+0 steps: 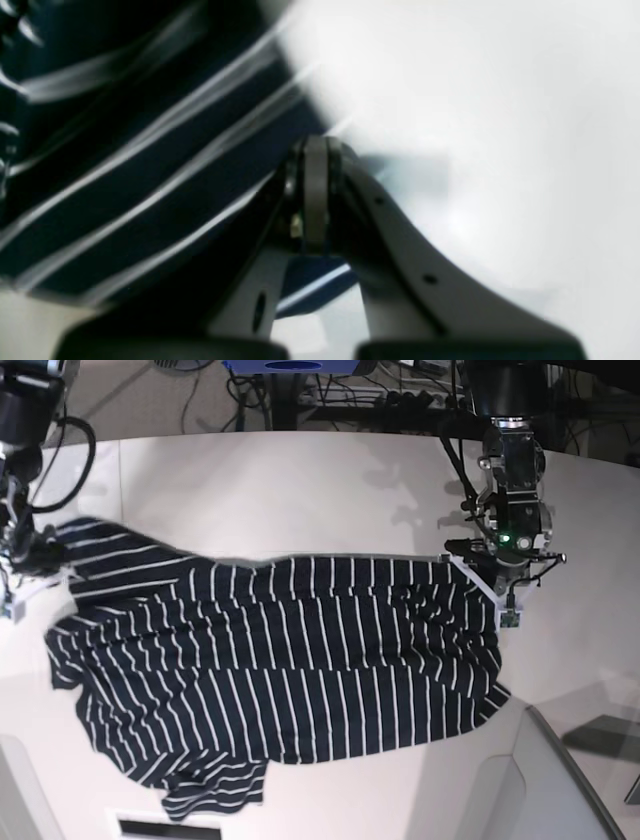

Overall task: Layout the t-shirt on the table in an organized manner, then fold the t-shirt properly
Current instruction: 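Grasp the shirt corner with the right gripper and pull it outward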

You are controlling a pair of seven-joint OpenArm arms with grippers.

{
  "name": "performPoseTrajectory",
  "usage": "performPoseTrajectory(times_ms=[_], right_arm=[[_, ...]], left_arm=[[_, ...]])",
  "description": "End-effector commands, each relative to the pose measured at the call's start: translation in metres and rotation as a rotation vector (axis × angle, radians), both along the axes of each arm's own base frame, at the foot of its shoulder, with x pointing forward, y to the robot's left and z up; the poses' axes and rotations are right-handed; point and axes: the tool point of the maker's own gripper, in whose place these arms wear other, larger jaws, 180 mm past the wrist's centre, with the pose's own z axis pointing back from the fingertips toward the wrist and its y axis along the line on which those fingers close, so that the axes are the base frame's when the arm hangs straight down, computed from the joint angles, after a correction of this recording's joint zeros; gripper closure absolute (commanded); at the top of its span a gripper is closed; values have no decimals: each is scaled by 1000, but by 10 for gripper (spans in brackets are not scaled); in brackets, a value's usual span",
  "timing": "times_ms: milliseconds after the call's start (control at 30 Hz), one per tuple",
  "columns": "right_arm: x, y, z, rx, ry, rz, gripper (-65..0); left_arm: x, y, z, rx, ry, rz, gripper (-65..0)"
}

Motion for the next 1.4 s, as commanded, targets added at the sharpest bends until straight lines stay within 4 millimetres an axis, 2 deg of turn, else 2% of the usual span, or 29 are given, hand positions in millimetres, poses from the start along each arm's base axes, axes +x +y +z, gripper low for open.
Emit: performPoseTrajectory(times_ms=[0, 33, 100, 167, 267, 333, 367, 467, 700, 767, 833, 933, 1000, 1067, 1133, 1233, 1367], right_arm=[[11, -8, 29, -55, -69, 17, -5], [5, 1, 38, -63, -78, 36, -21], [-11, 3, 55, -69, -98, 9, -98], [-29, 2, 59, -38, -94, -68, -243], [-50, 1, 51, 16, -49, -130, -474], [-60, 7, 41, 49, -22, -94, -555], [-63, 11, 35, 67, -17, -80, -570], [-77, 7, 20, 116, -9, -101, -569], [-90, 11, -16, 245, 31, -147, -569], [-90, 16, -22, 275, 36, -134, -569], [-92, 14, -28, 285, 52, -125, -569], [-83, 20, -36, 329, 33, -106, -569], [-84, 21, -45, 355, 40, -104, -564], [-81, 28, -51, 390, 48, -100, -521], [-79, 38, -53, 415, 46, -64, -450], [-78, 41, -54, 420, 51, -53, -377], [-78, 41, -54, 422, 53, -52, -374]], left_arm=[[11, 5, 13, 21, -49, 0, 0], [11, 5, 13, 21, -49, 0, 0], [11, 5, 13, 21, -49, 0, 0], [11, 5, 13, 21, -49, 0, 0], [11, 5, 13, 18, -50, 0, 0], [10, 5, 12, 21, -46, 0, 0], [8, 5, 11, 21, -43, 0, 0], [4, 5, 8, 20, -32, 0, 0], [2, 5, 7, 20, -29, 0, 0], [2, 5, 7, 20, -29, 0, 0], [2, 5, 7, 20, -29, 0, 0], [2, 5, 7, 18, -30, 0, 0], [2, 5, 7, 20, -29, 0, 0], [2, 5, 7, 20, -29, 0, 0], [2, 5, 7, 20, -29, 0, 0], [2, 5, 7, 20, -29, 0, 0], [2, 5, 7, 20, -29, 0, 0]])
